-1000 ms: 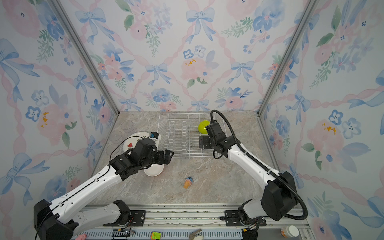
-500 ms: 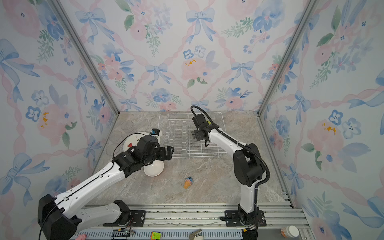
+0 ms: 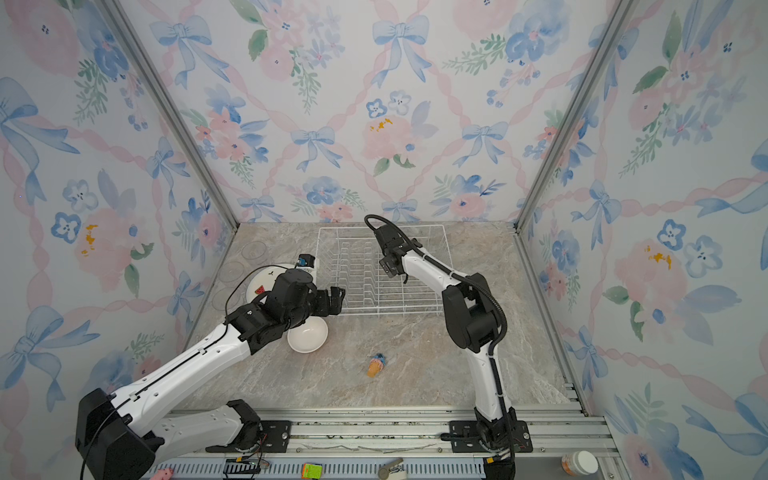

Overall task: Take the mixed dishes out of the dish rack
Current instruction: 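Raise the left gripper from the bowl while the right reaches toward the lime-green bowl, then close the right gripper on the lime-green bowl rim in the rack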

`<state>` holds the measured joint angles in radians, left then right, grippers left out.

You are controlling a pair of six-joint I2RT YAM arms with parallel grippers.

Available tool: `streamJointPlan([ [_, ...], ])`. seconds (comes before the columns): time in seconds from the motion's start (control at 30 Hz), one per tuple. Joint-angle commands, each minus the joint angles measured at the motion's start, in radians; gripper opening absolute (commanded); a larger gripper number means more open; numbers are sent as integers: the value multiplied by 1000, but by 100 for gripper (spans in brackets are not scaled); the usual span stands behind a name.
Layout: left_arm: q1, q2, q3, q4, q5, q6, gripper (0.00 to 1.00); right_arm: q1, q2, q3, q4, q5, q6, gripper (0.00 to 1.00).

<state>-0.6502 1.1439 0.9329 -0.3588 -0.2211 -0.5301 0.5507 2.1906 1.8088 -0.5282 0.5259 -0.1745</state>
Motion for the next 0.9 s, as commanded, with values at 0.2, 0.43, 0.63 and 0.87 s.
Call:
streamJointPlan([
  [0.2, 17, 7, -49, 51, -16, 12, 98, 14, 89, 69, 51, 82, -109, 97],
  [0.43, 26, 10, -55, 62, -12, 13, 98, 30, 149, 80, 123, 183, -182, 97],
  [0.63, 36, 24, -57, 67, 1, 10, 98, 31, 176, 80, 177, 241, -205, 97],
  [0.87, 49, 51, -54, 75, 16, 9, 98, 27, 157, 43, 279, 300, -215, 97],
])
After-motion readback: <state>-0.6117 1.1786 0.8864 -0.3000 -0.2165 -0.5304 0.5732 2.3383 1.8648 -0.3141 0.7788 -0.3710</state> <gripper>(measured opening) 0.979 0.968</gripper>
